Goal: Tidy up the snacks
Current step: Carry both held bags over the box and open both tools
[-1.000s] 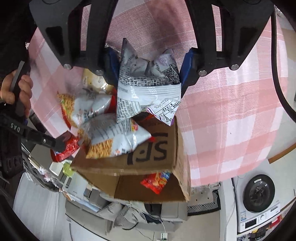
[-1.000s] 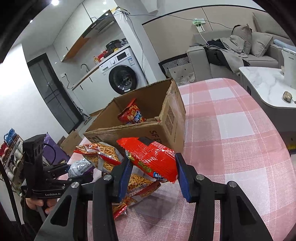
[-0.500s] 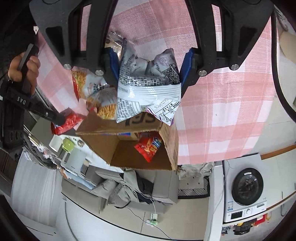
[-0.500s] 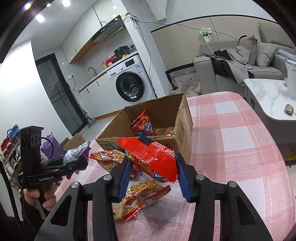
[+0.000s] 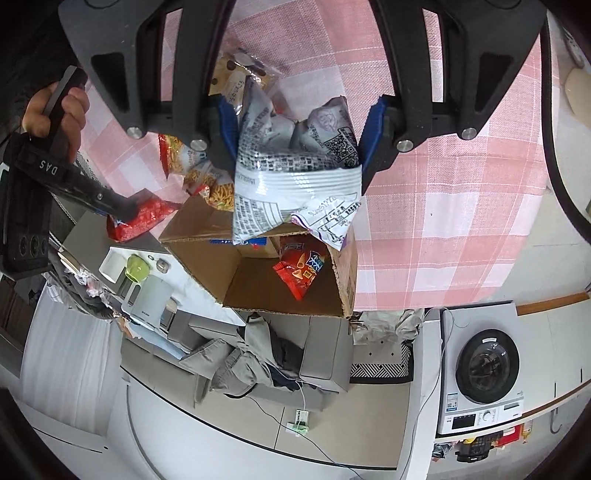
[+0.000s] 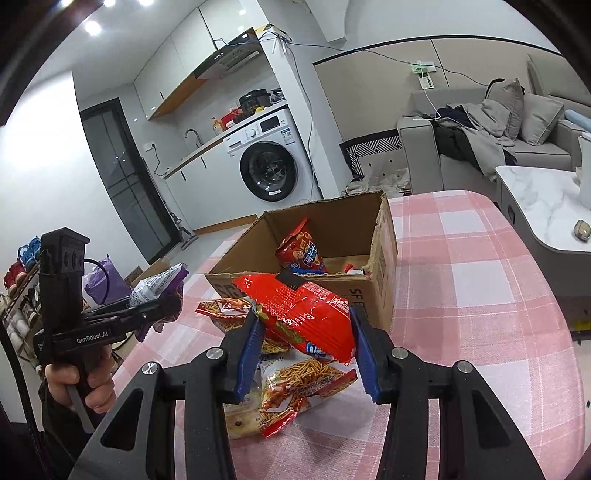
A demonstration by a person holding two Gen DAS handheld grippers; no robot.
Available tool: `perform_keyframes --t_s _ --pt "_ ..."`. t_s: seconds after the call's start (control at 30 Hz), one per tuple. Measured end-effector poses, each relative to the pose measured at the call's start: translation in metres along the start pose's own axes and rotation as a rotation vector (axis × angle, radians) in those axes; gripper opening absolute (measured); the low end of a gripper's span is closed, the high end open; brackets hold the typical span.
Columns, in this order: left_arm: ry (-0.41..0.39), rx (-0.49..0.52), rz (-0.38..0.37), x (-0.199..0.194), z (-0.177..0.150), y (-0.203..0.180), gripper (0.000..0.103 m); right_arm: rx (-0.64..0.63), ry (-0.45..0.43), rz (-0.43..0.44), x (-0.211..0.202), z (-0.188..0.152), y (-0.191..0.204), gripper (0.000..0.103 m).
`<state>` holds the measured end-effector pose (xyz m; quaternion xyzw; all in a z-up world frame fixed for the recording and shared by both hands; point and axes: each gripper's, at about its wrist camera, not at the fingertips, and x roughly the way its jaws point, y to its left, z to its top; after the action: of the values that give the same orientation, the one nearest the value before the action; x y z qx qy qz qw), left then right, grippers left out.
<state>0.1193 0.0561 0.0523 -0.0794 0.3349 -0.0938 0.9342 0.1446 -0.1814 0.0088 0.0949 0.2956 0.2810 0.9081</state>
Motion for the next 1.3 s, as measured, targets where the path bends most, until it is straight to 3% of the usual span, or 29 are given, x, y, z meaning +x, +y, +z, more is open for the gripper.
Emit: perform_keyframes --t_s 0.57,1.3 --pt "-0.032 0.025 0.025 0.010 0.043 -0.029 0.052 -0.052 -0.030 0.018 -0.005 0.032 0.017 0.046" --pt "-0.025 0.086 0.092 0.075 0.088 -0.038 0.052 -0.043 0.012 -0.007 0.041 0.062 0.010 0.046"
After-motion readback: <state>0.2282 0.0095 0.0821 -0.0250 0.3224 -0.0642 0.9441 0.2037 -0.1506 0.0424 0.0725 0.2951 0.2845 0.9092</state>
